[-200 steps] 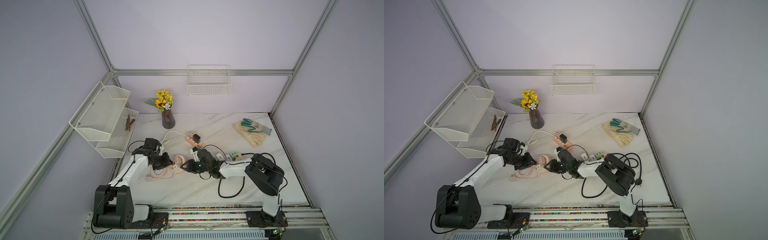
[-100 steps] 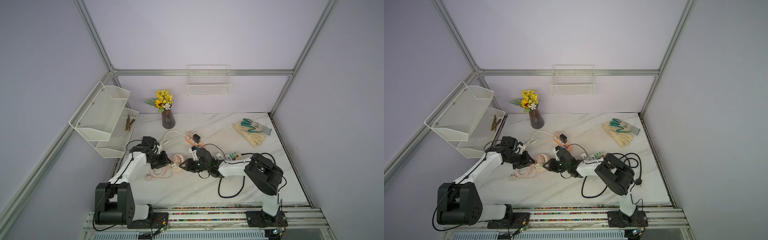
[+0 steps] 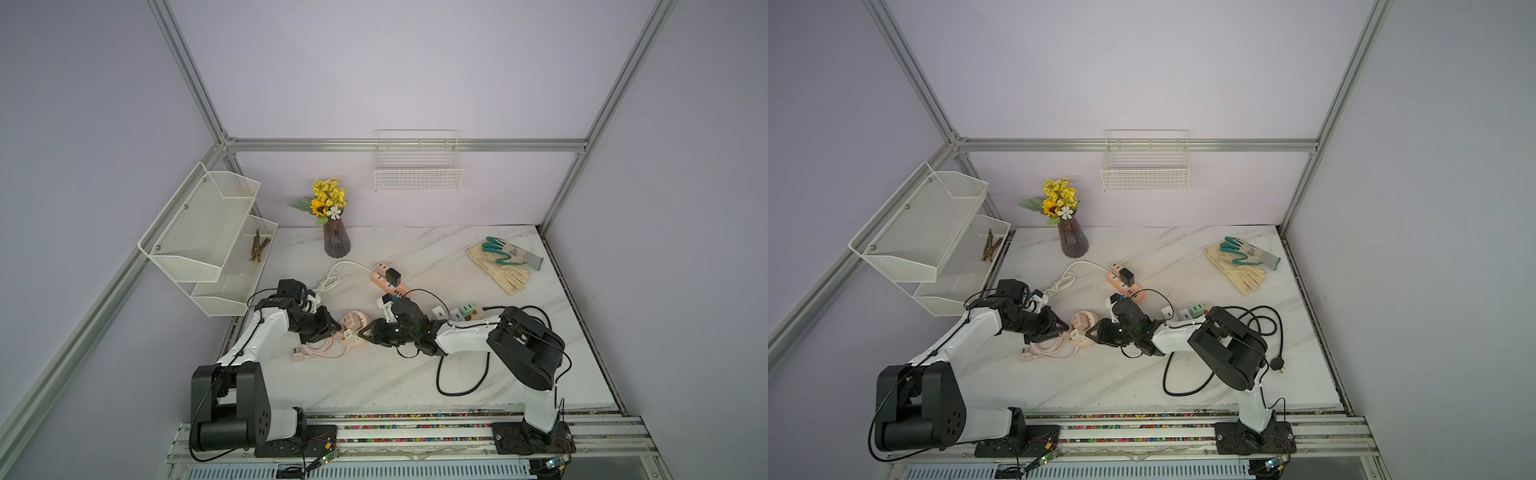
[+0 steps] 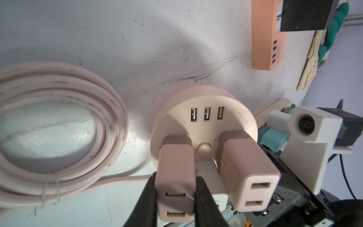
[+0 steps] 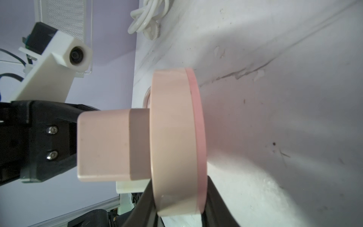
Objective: Pull the plug off the socket
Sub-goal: Remove the plug from the socket.
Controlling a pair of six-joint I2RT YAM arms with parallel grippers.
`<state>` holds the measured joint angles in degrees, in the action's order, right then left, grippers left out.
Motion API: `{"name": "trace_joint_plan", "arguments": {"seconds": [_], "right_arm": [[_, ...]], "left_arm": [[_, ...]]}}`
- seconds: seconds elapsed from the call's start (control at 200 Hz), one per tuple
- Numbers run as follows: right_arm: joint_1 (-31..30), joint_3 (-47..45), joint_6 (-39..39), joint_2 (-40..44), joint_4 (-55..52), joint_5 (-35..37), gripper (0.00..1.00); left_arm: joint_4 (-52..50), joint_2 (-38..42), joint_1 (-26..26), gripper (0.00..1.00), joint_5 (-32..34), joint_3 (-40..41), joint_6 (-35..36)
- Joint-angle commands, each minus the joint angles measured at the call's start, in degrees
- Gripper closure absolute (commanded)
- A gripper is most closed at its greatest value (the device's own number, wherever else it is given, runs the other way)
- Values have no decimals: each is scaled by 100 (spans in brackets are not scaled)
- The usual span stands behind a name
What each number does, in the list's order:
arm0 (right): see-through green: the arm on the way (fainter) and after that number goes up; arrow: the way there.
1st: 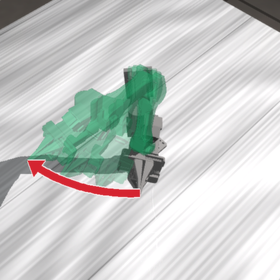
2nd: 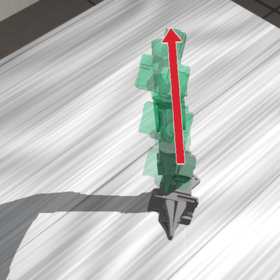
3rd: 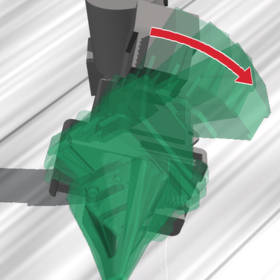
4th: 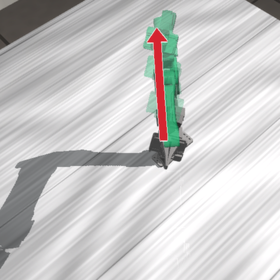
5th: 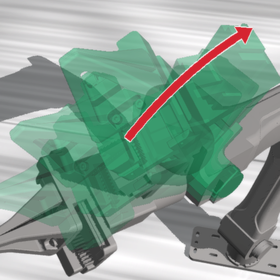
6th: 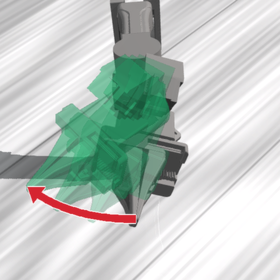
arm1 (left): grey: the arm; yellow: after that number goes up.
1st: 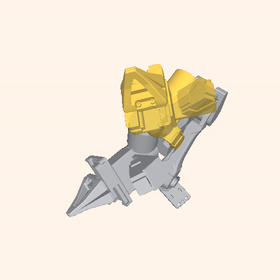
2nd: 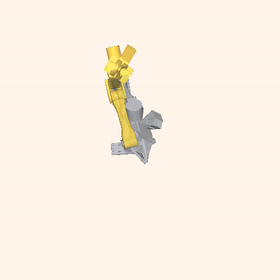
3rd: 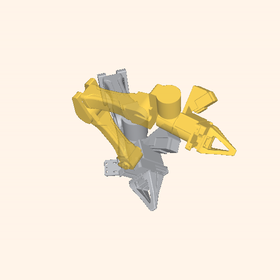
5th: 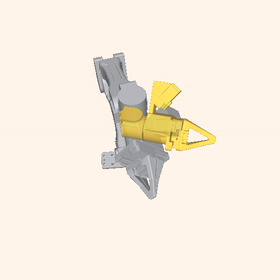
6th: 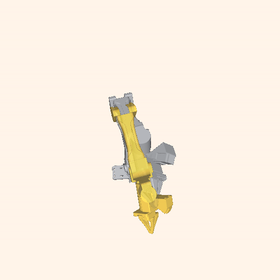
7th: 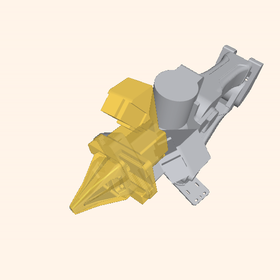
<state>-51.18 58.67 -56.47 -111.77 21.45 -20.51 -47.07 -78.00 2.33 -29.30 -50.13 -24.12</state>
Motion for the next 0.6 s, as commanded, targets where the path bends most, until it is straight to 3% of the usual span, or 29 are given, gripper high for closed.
{"name": "trace_joint_plan", "arguments": {"seconds": [0.0, 0.125, 0.24, 0.275, 0.33, 0.38, 0.5, 0.595], "right_arm": [[156, -198, 61, -217, -914, 785, 100], [161, -207, 77, -232, -914, 755, 100], [161, -200, 105, -236, -1112, 903, 100], [161, -190, 93, -241, -1188, 945, 100], [161, -214, 83, -266, -1184, 951, 100], [161, -240, 60, -291, -1139, 940, 100], [161, -244, 31, -349, -1131, 939, 100], [168, -241, 47, -389, -1183, 963, 100]], "left_arm": [[-623, 112, -139, 100, 1101, -505, 255], [-545, 21, -122, 100, 334, -585, 355], [-597, 178, -38, 100, 57, -752, 191], [-702, 287, -102, 100, 412, -854, 166], [-928, 449, -403, 100, 1559, -1031, 140], [-948, 491, -534, 100, 1833, -959, 70], [-674, 399, -501, 100, 635, -646, -208], [-214, 552, -190, 100, -512, -387, -603]]}}
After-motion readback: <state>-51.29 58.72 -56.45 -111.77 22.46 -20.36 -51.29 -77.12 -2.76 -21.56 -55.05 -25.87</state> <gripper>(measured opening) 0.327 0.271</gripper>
